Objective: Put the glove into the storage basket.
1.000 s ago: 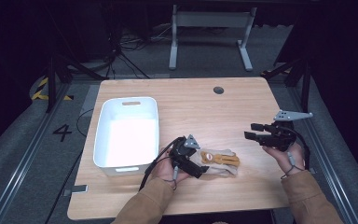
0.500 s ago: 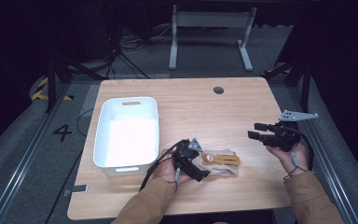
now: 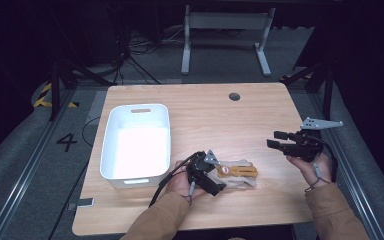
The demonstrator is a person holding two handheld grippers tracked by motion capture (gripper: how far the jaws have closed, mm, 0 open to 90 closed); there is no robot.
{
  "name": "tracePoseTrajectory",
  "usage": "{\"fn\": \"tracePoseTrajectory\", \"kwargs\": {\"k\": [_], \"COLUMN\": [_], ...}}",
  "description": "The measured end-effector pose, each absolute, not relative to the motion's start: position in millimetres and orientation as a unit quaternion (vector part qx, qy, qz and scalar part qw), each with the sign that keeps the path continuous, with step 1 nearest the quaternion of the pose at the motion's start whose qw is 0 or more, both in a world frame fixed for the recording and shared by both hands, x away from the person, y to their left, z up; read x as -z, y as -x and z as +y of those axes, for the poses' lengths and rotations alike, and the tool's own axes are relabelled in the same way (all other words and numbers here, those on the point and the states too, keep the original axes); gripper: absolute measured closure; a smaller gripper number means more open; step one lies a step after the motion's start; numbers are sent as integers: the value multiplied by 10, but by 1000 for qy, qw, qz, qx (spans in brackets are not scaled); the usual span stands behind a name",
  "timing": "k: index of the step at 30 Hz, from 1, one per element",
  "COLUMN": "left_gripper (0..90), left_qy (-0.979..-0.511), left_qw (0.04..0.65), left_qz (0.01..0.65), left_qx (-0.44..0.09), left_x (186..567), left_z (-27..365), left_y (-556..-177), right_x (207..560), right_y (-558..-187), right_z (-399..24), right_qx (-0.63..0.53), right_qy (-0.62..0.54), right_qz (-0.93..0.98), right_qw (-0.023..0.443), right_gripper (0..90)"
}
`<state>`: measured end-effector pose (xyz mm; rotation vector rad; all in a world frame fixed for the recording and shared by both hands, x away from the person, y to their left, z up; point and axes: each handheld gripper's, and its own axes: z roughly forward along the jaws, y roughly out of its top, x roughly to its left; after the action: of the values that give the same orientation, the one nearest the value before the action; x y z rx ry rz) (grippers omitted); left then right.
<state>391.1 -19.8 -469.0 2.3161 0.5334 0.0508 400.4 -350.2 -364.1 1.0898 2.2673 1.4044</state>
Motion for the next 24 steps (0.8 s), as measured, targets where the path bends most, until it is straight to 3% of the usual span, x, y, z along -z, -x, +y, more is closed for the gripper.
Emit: {"fn": "tracePoseTrajectory", "kwargs": {"k": [14,23,24], "left_gripper": [5,167,220], "left_qy": [-912,-912,-912], "left_qw": [349,344,342], "left_qz": [205,213,215], "left_qx": [-67,-68,-70], "left_x": [4718,4657,4647], "left_z": [-279,-283,-281], "left_y": [-3848,-3814,-3811], "right_x": [3645,3647,3646], "right_y": [-4003,-4001,-4000], "right_z": [-3492,-3499,-3500], "right_qx": [-482,-479,-479], "right_qy": [-374,-378,-378], "right_qz": [781,781,781], "right_qw": [132,134,134], "right_gripper": [439,440,439]}}
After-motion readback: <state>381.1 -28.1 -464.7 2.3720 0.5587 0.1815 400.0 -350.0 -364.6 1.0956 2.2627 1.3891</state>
